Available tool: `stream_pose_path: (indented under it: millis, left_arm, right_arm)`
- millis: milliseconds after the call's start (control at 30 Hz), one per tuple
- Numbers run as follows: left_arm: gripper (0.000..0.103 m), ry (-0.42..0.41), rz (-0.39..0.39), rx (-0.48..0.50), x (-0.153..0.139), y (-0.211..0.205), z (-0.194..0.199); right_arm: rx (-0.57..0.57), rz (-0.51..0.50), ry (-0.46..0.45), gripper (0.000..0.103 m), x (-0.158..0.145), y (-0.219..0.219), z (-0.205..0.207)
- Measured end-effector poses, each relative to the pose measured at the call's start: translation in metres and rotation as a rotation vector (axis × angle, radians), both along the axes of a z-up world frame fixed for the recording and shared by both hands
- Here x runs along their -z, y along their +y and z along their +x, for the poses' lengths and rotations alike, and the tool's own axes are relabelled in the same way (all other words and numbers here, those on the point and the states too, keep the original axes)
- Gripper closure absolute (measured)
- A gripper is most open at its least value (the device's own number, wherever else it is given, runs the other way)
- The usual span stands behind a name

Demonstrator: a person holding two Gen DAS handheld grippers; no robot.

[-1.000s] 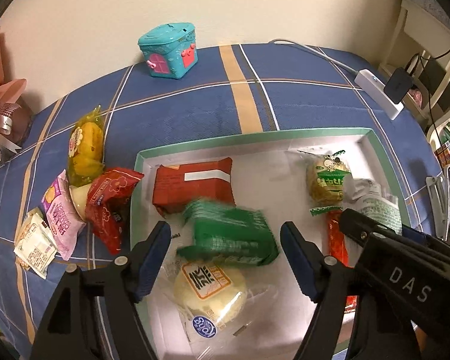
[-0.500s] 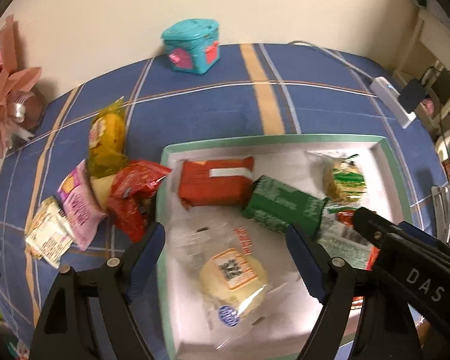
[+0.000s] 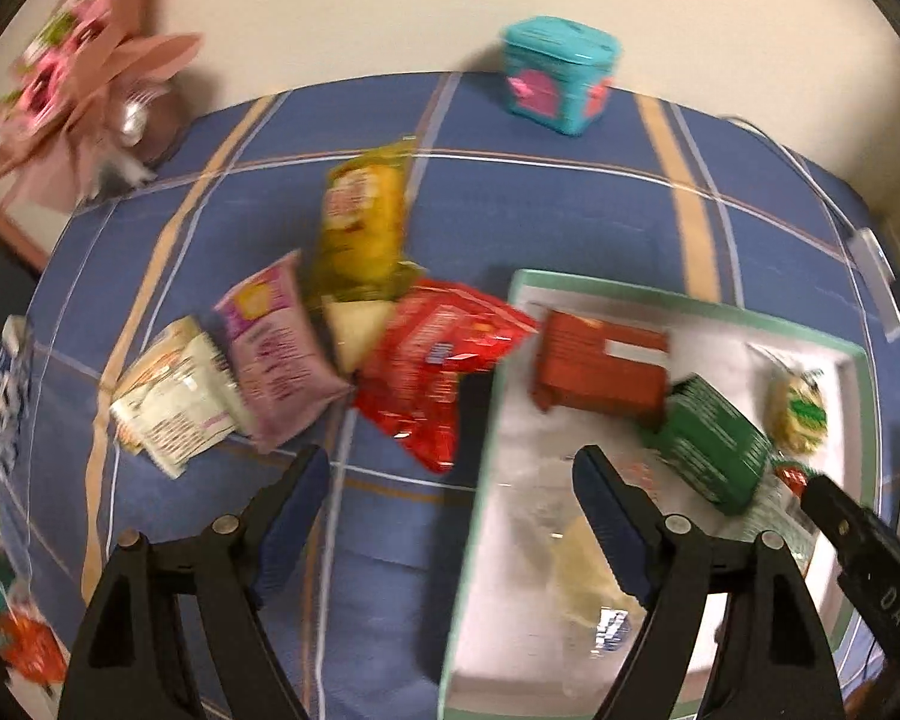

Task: Organize snacks
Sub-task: 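Move both grippers from the tray back to the snack pile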

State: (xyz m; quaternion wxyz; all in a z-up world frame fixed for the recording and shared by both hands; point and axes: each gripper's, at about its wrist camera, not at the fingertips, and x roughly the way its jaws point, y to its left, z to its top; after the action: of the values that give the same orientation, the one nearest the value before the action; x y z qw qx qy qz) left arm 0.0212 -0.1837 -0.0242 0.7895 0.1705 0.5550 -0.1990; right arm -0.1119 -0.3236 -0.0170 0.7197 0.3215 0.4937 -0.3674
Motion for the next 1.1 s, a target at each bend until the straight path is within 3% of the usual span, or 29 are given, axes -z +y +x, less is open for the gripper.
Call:
stream_pose_path:
  millis: [233,300,367,800,1100]
  left_arm:
    - [0.009,0.030,-0.024,-0.090,0.000,0.025,0.018]
    - [0.001,0.030,-0.017,-0.112,0.000,0.029,0.021]
    - [0.001,0.035,-0.016,-0.127,0.002,0.034,0.024]
    - [0.001,0.064,-0.012,-0.172,0.005,0.071,0.048]
    - [0.001,0.006,-0.013,-0.290,-0.015,0.133,0.081]
  right_arm:
    - [-0.057,-0.033,0.035,0.027,-0.004,0.017,0.017]
    - [-0.074,-0.040,0.031,0.009,-0.005,0.022,0.021]
    - [-0.097,-0.056,0.030,0.000,-0.006,0.027,0.027]
    - [-0.189,-0.066,0.056,0.000,-0.010,0.051,0.059]
    - [-0.266,-0.096,0.003,0.000,-0.034,0.087,0.091]
